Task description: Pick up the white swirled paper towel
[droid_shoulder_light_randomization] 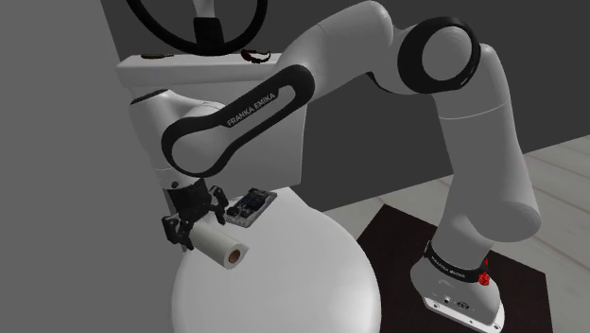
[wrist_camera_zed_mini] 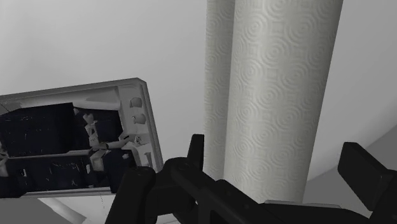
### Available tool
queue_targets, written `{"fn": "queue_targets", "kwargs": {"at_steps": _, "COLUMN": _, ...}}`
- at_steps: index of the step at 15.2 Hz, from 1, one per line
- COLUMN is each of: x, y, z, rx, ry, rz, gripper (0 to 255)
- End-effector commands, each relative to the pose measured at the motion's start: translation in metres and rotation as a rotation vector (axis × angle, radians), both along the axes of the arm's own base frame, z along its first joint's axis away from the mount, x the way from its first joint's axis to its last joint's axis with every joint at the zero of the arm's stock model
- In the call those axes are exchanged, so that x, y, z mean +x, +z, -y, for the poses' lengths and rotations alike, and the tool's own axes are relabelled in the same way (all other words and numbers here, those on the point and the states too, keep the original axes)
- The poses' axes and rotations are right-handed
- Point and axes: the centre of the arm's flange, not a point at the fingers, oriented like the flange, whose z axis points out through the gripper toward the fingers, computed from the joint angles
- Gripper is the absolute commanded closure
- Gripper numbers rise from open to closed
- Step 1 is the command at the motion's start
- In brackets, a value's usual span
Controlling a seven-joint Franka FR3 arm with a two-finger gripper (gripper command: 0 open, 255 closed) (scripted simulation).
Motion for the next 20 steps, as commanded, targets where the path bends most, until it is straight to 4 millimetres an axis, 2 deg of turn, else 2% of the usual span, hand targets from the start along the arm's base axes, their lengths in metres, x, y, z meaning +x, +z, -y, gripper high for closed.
{"fn": "queue_targets", "kwargs": {"at_steps": 1, "x": 0.0, "y": -0.008, "z": -0.001, "rx": 0.0, "ry": 0.0, "rz": 0.0, "gripper": 0}}
{"fn": "queue_targets", "kwargs": {"at_steps": 2, "x": 0.0, "y": -0.008, "z": -0.001, "rx": 0.0, "ry": 0.0, "rz": 0.0, "gripper": 0}}
{"fn": "queue_targets", "kwargs": {"at_steps": 3, "x": -0.001, "y": -0.009, "z": -0.001, "rx": 0.0, "ry": 0.0, "rz": 0.0, "gripper": 255}}
{"fn": "queue_targets", "kwargs": {"at_steps": 12, "x": 0.0, "y": -0.008, "z": -0.001, "rx": 0.0, "ry": 0.0, "rz": 0.0, "gripper": 255}}
{"fn": "queue_targets", "kwargs": {"at_steps": 20, "x": 0.0, "y": 0.034, "z": -0.001, "rx": 0.0, "ry": 0.0, "rz": 0.0, "gripper": 255}}
